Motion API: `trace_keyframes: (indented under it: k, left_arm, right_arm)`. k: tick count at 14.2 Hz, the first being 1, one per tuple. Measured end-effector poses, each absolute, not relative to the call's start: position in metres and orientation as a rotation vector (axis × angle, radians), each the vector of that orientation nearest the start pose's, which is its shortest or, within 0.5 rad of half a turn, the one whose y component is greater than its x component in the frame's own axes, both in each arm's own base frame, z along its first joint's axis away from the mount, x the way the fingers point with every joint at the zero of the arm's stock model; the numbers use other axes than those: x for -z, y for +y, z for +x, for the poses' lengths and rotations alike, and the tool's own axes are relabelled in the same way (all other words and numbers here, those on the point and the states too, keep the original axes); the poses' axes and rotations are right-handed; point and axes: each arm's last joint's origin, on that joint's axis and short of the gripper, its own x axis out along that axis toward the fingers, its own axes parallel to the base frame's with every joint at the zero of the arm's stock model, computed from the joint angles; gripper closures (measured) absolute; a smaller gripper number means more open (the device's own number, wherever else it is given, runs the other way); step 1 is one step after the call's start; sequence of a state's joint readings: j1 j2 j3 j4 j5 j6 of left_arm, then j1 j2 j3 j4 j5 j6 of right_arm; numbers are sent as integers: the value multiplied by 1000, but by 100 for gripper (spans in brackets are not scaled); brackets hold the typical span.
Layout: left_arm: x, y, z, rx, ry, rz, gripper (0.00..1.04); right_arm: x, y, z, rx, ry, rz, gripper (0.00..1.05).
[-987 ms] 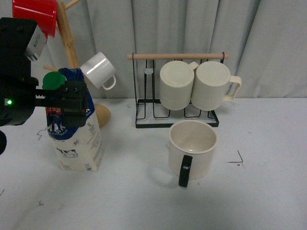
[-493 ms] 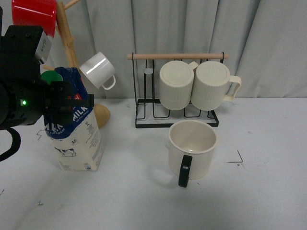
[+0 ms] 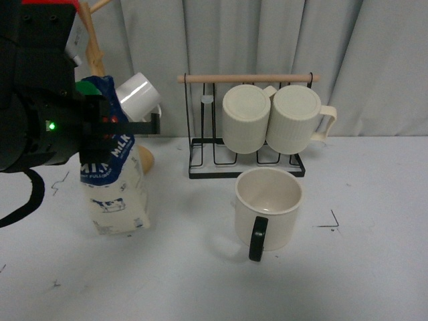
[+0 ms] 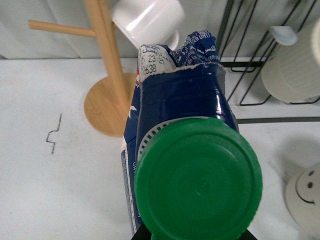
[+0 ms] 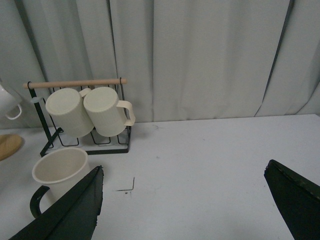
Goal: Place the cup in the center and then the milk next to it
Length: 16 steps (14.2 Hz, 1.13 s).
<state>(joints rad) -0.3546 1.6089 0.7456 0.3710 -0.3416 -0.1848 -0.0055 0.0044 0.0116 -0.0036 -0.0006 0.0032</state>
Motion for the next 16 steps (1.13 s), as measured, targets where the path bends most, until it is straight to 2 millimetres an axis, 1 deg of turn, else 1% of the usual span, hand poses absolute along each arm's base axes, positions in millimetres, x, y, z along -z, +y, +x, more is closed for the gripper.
trace_keyframes:
  k: [1, 3, 5, 9, 13, 14, 15, 16]
  left_arm:
    - [-178, -111, 301, -6, 455, -17, 101]
    - [-180, -122, 298, 17, 451, -35, 101]
    - [-180, -134, 302, 29, 443, -42, 101]
    - [-168, -159, 305, 66, 468, -33, 101]
    - [-155, -176, 304, 103, 489, -19, 101]
    - [-153, -178, 304, 107, 492, -19, 93]
    - [-154, -179, 305, 111, 478, -23, 82]
    - [-159, -182, 305, 123, 454, -34, 69]
  right_arm:
    - [-167, -1, 97, 5, -4, 3, 6]
    - [-167, -1, 97, 5, -4, 3, 6]
    - [-167, -1, 97, 5, -4, 3, 6]
    - [-167, -1, 97, 5, -4, 3, 6]
    - [-167, -1, 97, 5, -4, 3, 6]
    - [-167, -1, 97, 5, -4, 3, 6]
    - [-167, -1, 97, 5, -4, 3, 6]
    - [-167, -1, 97, 5, -4, 3, 6]
